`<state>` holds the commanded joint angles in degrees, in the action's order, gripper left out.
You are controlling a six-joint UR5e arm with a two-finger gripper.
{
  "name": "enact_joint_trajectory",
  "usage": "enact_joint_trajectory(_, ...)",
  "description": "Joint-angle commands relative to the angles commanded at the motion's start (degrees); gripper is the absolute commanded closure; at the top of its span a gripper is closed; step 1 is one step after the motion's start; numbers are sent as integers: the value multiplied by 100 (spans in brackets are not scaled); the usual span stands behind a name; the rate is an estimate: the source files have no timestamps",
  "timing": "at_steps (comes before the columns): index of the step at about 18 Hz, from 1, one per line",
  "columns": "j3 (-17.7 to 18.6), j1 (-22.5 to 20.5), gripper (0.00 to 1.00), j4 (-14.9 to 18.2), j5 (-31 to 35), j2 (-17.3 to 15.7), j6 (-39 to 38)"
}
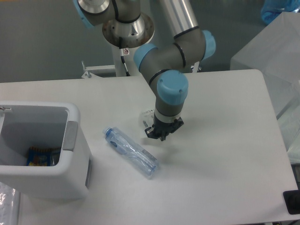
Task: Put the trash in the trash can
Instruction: 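Lift the white wrapper and carry it over the trash bin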
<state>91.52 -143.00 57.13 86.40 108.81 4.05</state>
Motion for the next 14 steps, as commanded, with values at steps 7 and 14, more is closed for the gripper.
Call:
enact_joint_trajectory(7, -1214, -18, 100, -61, -202, -26, -298)
enact_joint_trajectory(14, -1980, 96, 100, -325, -711, -175, -1345)
